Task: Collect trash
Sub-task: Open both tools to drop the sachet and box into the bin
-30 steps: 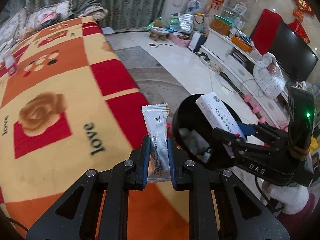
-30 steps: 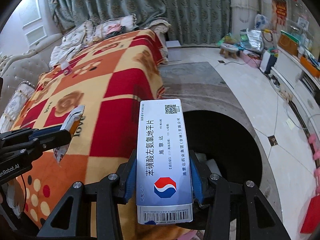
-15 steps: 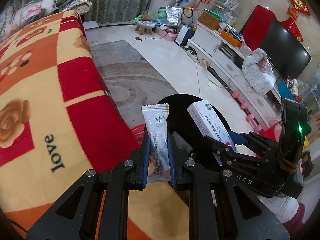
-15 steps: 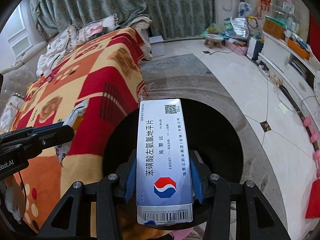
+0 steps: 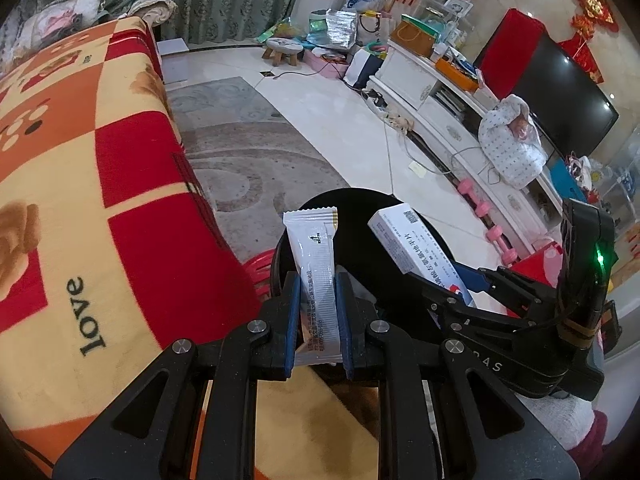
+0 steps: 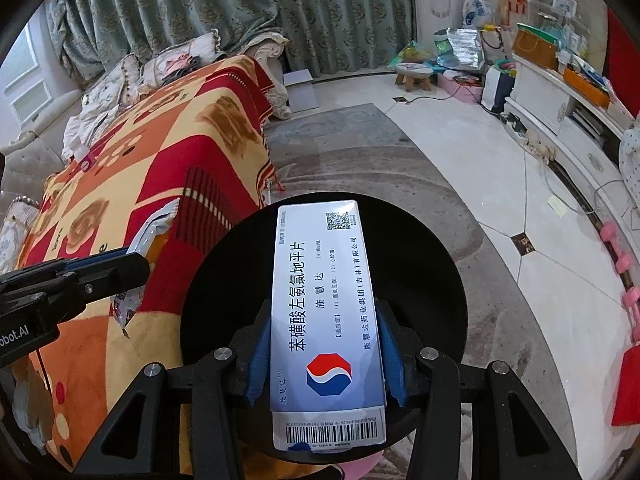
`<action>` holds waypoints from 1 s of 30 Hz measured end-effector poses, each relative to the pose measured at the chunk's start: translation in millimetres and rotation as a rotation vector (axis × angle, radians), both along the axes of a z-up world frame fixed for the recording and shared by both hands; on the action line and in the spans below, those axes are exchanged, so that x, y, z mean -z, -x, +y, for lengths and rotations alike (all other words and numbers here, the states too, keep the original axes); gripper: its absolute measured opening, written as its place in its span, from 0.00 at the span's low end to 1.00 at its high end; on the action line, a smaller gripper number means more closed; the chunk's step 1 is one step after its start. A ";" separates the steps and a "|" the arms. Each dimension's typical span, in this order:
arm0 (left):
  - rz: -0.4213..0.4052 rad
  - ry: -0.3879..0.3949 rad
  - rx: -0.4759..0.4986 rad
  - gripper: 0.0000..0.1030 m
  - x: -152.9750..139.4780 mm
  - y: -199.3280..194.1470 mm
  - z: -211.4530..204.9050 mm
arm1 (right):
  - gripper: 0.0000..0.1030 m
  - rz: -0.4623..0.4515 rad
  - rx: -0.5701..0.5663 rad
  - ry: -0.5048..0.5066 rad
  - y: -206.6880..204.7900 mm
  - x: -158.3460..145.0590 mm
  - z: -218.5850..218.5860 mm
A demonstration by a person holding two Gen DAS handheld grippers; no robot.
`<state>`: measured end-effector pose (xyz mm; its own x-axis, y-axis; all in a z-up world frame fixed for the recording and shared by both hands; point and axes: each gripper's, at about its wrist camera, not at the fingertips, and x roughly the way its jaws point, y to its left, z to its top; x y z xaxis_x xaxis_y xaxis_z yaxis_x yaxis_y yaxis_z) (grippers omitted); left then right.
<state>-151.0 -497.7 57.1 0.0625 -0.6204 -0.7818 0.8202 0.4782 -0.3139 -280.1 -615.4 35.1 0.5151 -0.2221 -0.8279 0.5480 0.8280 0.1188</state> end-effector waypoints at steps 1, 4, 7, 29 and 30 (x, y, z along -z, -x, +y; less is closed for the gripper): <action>0.001 0.004 -0.001 0.15 0.2 0.2 -0.7 | 0.44 0.001 0.003 0.000 0.5 0.0 -0.5; 0.007 0.014 0.009 0.16 0.2 1.2 -3.3 | 0.46 0.003 0.021 -0.002 1.3 0.6 -2.8; 0.001 0.015 0.017 0.16 -0.3 2.3 -5.2 | 0.47 -0.001 0.036 0.000 3.3 0.1 -4.9; -0.211 0.082 -0.124 0.57 -44.8 19.7 55.0 | 0.49 -0.101 0.102 0.105 29.8 -40.4 37.4; -0.222 0.087 -0.128 0.57 -46.9 21.2 58.1 | 0.49 -0.104 0.104 0.121 30.4 -44.5 42.6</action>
<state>-172.2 -439.6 104.0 0.3083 -0.6607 -0.6844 0.8084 0.5612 -0.1777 -310.5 -572.8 79.6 0.5659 -0.3729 -0.7353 0.6210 0.7794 0.0827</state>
